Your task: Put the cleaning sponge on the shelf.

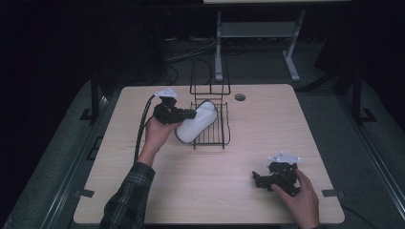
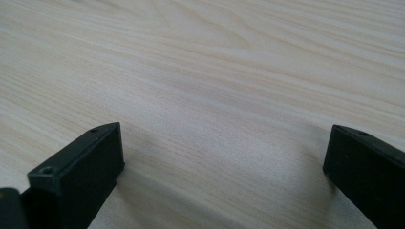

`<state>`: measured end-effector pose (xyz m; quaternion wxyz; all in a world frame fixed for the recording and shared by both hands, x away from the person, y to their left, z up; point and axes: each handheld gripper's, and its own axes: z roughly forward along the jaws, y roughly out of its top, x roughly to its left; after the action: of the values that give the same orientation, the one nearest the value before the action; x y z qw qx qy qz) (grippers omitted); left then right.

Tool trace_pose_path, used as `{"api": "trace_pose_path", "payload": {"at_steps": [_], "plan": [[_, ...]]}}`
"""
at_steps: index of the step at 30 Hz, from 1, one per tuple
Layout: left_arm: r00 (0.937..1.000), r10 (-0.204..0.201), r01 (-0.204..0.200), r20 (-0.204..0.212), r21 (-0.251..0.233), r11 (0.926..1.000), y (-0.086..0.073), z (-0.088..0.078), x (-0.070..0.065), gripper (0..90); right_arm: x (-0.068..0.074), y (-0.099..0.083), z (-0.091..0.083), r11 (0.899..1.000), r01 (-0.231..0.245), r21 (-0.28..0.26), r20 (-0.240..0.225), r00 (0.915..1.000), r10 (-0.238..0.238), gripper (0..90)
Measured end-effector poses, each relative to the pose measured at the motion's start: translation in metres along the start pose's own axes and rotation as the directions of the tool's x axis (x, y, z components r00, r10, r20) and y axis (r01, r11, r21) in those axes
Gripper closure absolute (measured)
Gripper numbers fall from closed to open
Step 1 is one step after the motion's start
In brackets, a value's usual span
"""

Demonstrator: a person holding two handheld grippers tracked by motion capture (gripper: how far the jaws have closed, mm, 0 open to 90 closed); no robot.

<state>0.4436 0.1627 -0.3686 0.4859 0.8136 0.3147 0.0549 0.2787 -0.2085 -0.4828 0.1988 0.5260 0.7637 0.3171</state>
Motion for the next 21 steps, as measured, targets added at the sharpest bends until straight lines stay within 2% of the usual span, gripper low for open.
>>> {"api": "trace_pose_path", "payload": {"at_steps": [6, 8, 14, 18, 21], "plan": [[0.9995, -0.03, 0.03, 0.013, -0.006, 0.9995, 0.004, 0.018, 0.006, 81.4, 0.0, 0.0, 0.0, 1.0, 0.0, 0.001, 0.0, 1.0, 0.0, 0.0], [0.9996, -0.027, 0.027, 0.01, 0.007, 0.9996, 0.004, 0.022, 0.009, 81.3, 0.0, 0.0, 0.0, 1.0, 0.0, 0.0, 0.0, 1.0, 0.0, 0.0], [0.999, -0.043, 0.042, 0.015, 0.003, 0.9991, 0.004, 0.037, 0.013, 81.0, 0.0, 0.0, 0.0, 1.0, 0.0, 0.0, -0.001, 1.0, 0.0, 0.0], [0.9998, -0.016, 0.016, -0.012, 0.017, 0.9997, 0.004, 0.044, 0.016, 79.7, 0.0, 0.0, 0.0, 1.0, 0.002, 0.0, -0.002, 1.0, -0.002, 0.0], [0.9996, -0.023, 0.023, -0.017, 0.016, 0.9996, 0.003, 0.046, 0.018, 79.0, 0.0, 0.0, 0.0, 1.0, 0.003, 0.0, -0.002, 1.0, -0.003, 0.0]]}}
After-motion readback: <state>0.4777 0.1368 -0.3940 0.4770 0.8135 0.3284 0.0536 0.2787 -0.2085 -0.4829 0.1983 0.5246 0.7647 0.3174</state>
